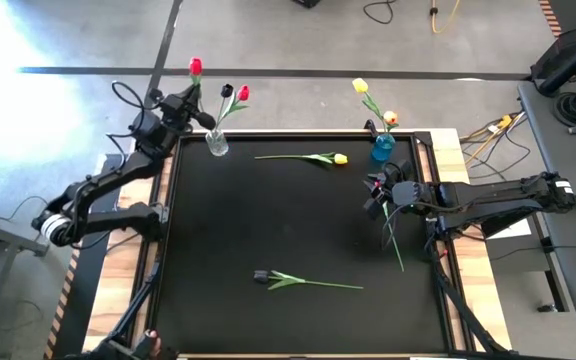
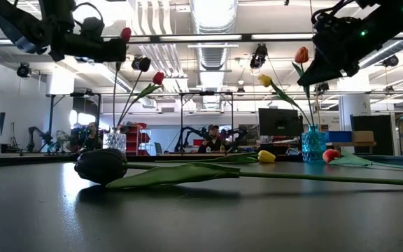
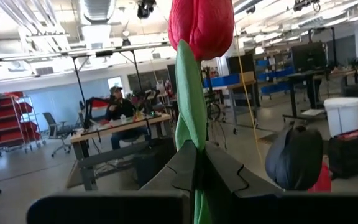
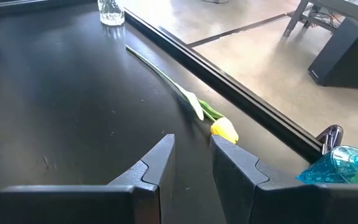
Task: Sort flowers into vase by color
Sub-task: Put the red tulip into the transparent flower vase
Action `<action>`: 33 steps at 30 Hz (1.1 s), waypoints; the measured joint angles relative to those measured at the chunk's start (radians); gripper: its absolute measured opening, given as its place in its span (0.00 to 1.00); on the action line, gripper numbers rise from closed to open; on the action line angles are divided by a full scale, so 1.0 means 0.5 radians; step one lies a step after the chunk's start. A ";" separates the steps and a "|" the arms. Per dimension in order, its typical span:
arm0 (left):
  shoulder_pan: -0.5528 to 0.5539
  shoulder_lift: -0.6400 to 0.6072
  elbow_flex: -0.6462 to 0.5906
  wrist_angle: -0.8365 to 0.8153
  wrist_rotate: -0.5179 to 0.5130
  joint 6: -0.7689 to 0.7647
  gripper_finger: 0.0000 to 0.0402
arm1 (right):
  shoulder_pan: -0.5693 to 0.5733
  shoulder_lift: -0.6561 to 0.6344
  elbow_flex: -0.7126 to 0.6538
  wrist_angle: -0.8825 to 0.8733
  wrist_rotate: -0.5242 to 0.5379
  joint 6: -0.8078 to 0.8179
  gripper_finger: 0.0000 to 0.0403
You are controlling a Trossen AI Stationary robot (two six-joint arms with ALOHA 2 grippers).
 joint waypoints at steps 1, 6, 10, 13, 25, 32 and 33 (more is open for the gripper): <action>0.000 0.014 0.000 0.000 0.000 0.000 0.00 | 0.000 0.000 0.000 0.006 0.000 0.000 0.24; 0.000 0.081 -0.001 -0.017 0.000 0.000 0.00 | 0.000 0.000 0.000 0.028 -0.002 -0.001 0.24; 0.000 0.124 -0.021 -0.025 0.000 -0.024 0.00 | 0.000 0.000 0.000 0.028 -0.003 0.000 0.24; 0.000 0.145 -0.067 -0.023 0.000 -0.061 0.00 | 0.001 0.000 0.000 0.034 -0.004 0.000 0.24; 0.000 0.134 -0.281 0.073 -0.003 -0.186 0.03 | 0.000 0.000 0.000 0.053 -0.009 -0.001 0.24; 0.000 0.134 -0.303 0.059 -0.004 -0.169 0.12 | 0.000 0.000 0.000 0.083 -0.022 -0.005 0.24; 0.000 0.134 -0.300 0.055 -0.004 -0.167 0.14 | 0.000 0.000 0.000 0.083 -0.022 -0.005 0.24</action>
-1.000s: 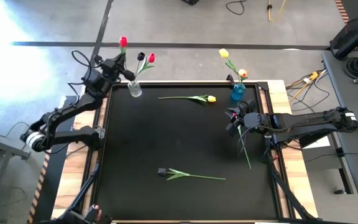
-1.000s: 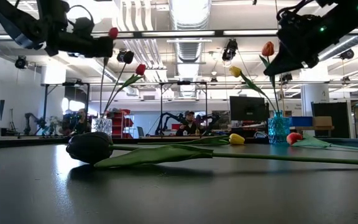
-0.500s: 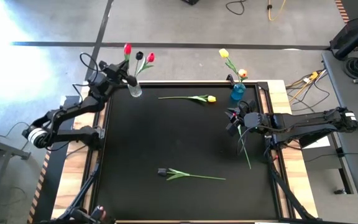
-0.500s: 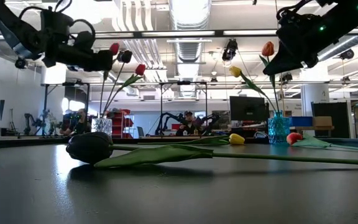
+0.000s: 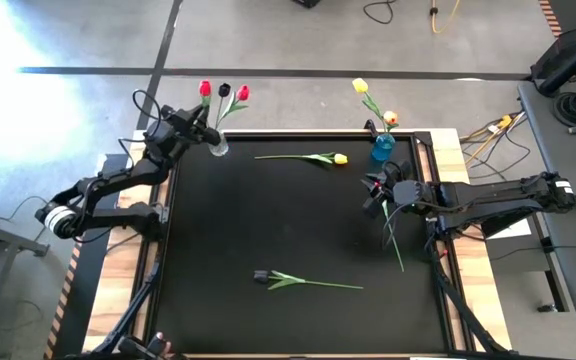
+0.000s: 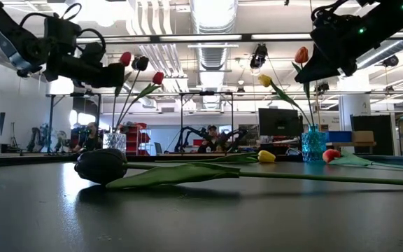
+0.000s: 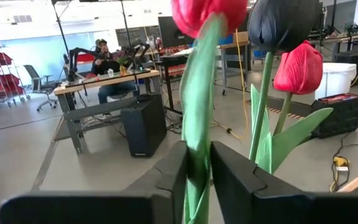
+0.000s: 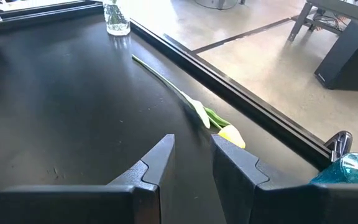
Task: Sort flowers into vase by color
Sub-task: Put the red tulip into the transparent flower vase, then put the yellow tulip into the blue flower vase
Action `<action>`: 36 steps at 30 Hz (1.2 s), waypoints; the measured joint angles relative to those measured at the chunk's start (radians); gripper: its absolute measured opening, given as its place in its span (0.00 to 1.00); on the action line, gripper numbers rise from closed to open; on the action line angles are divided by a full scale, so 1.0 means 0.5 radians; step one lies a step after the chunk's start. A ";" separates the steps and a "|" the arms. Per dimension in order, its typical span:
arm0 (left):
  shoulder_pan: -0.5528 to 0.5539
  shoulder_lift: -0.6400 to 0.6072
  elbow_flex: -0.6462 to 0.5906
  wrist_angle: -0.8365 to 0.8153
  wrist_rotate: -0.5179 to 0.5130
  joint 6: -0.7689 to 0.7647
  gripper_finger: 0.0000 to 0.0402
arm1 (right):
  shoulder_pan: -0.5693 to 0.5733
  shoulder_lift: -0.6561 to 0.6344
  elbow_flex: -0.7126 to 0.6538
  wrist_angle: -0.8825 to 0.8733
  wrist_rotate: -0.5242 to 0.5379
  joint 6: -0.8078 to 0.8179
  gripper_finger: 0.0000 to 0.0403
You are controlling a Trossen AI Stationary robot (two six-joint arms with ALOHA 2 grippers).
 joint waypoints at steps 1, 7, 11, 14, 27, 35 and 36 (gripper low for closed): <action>0.000 0.000 0.001 -0.001 0.000 0.004 0.16 | 0.000 0.000 0.000 0.000 0.000 0.000 0.24; 0.000 -0.024 0.002 -0.066 -0.003 0.049 0.28 | 0.000 0.000 0.000 0.002 0.000 0.000 0.24; 0.000 -0.070 0.002 -0.132 -0.016 0.112 0.34 | 0.000 0.000 0.000 0.002 0.000 0.000 0.24; 0.000 -0.124 0.002 -0.176 -0.016 0.140 0.37 | 0.000 0.000 0.000 0.003 0.000 0.000 0.24; -0.004 -0.497 0.003 -0.543 0.001 0.256 0.38 | 0.000 0.000 0.000 0.005 0.000 0.001 0.24; -0.018 -0.716 0.004 -0.881 0.152 0.237 0.35 | 0.000 0.000 0.000 0.004 -0.028 -0.001 0.24; -0.019 -0.747 -0.001 -0.911 0.232 0.238 0.34 | 0.000 0.000 0.000 0.004 -0.048 -0.001 0.24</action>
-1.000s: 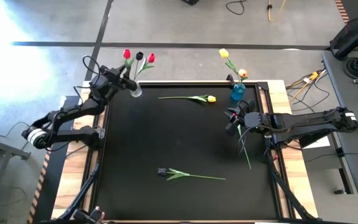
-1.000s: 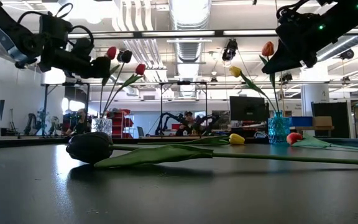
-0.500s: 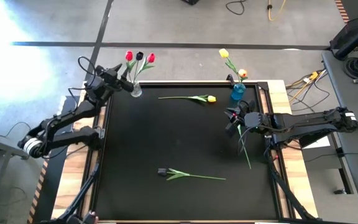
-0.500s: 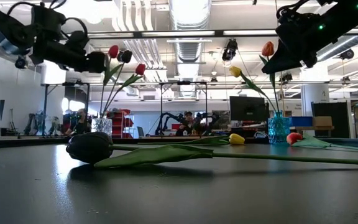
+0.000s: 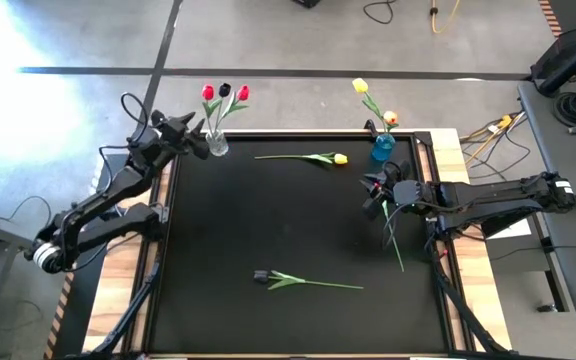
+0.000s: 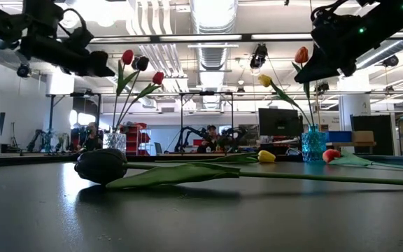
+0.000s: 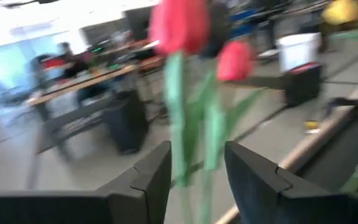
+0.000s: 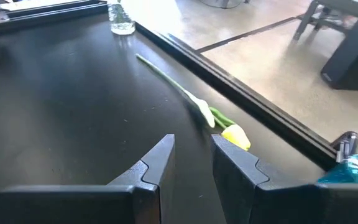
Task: Sort flowers into vase by color
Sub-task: Put the yellow tulip into the blue flower vase
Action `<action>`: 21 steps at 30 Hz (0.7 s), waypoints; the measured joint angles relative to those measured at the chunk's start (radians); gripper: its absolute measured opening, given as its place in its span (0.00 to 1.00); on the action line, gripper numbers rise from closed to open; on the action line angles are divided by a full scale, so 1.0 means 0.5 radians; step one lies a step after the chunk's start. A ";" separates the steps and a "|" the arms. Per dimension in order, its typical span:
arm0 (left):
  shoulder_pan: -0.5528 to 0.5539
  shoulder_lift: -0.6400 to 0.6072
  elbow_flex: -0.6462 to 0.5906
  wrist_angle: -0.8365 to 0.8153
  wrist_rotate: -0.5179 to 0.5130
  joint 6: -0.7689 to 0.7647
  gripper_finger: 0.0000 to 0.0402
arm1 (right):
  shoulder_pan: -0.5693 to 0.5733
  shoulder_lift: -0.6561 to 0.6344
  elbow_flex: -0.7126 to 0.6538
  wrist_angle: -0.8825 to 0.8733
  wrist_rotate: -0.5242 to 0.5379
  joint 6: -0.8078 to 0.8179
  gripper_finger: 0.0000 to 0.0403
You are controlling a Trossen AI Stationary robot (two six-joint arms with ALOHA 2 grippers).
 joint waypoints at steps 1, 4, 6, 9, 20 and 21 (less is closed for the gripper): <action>-0.001 -0.036 -0.014 -0.010 0.091 0.003 0.32 | 0.001 0.000 0.001 0.000 -0.023 -0.001 0.24; -0.034 -0.158 -0.093 0.010 0.333 0.003 0.26 | 0.002 0.000 0.012 -0.018 -0.105 -0.001 0.24; -0.072 -0.249 -0.184 0.077 0.406 -0.027 0.21 | 0.026 0.021 0.038 -0.018 -0.106 -0.016 0.24; -0.145 -0.370 -0.348 0.244 0.459 -0.086 0.14 | 0.077 0.085 0.093 -0.019 -0.106 -0.100 0.23; -0.391 -0.591 -0.644 0.489 0.557 -0.183 0.00 | 0.256 0.630 0.430 -0.154 -0.121 0.074 0.18; -0.404 -0.596 -0.649 0.492 0.557 -0.183 0.00 | 0.272 0.685 0.484 -0.210 -0.119 0.127 0.19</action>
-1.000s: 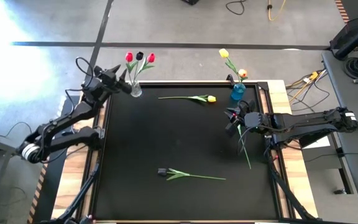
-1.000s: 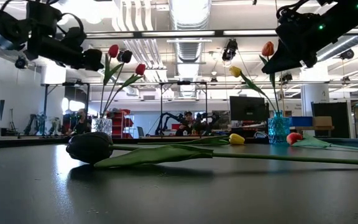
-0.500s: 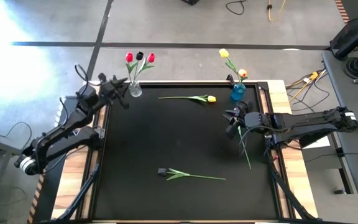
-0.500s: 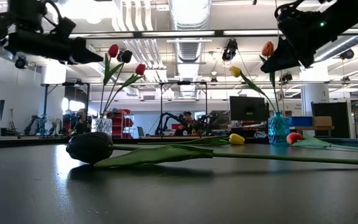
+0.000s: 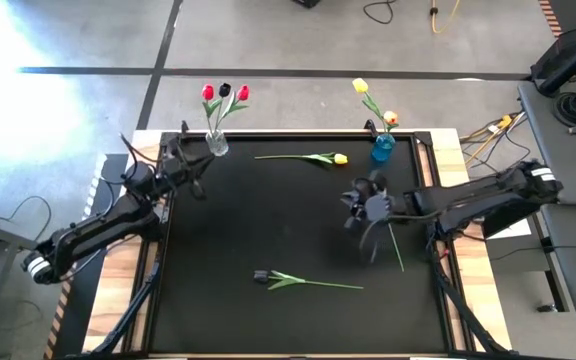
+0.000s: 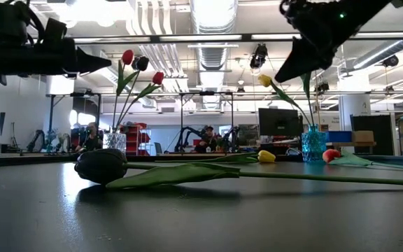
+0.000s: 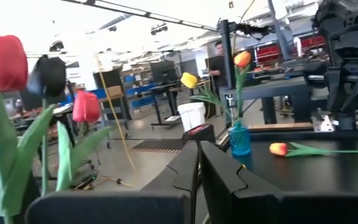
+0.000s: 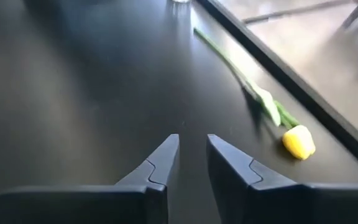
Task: Sort flowers into vase by color
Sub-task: Put the yellow tulip into the blue flower vase
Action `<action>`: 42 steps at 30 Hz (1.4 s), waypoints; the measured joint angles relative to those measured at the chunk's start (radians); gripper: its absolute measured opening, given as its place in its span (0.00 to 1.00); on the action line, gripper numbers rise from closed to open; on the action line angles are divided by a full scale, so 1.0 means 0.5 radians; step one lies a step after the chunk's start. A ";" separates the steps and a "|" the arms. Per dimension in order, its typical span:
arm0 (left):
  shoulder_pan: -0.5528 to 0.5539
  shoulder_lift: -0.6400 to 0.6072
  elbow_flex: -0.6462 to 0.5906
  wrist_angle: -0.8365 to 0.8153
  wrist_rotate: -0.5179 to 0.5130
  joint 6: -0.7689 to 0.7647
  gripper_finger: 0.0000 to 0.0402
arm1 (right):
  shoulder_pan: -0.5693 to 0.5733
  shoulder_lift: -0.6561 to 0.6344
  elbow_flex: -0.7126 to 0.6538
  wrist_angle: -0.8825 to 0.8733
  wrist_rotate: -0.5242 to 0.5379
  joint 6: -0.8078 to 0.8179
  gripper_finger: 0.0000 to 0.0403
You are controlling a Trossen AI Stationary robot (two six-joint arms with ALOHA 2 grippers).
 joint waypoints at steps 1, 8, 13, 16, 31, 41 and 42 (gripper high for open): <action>-0.011 0.000 -0.003 -0.004 0.002 0.001 0.00 | 0.012 0.056 0.054 -0.051 0.006 0.053 0.21; -0.025 0.010 -0.028 0.004 0.108 -0.088 0.00 | -0.073 0.494 0.449 -0.157 -0.068 0.420 0.37; -0.025 0.010 -0.072 0.062 0.105 -0.124 0.00 | -0.193 0.880 0.899 -0.346 -0.143 0.342 0.47; -0.025 0.010 -0.072 0.064 0.105 -0.123 0.00 | -0.273 1.101 1.226 -0.577 -0.151 0.201 0.49; -0.026 0.059 -0.034 0.000 0.329 -0.211 0.00 | -0.465 1.428 2.005 -1.176 -0.316 -0.389 0.40; -0.226 0.570 0.342 -0.308 0.418 -0.190 0.00 | -0.195 0.919 1.154 -0.806 -0.056 -0.187 0.05; -0.259 0.654 0.387 -0.303 0.418 -0.188 0.00 | -0.178 0.856 1.040 -0.698 -0.059 -0.182 0.04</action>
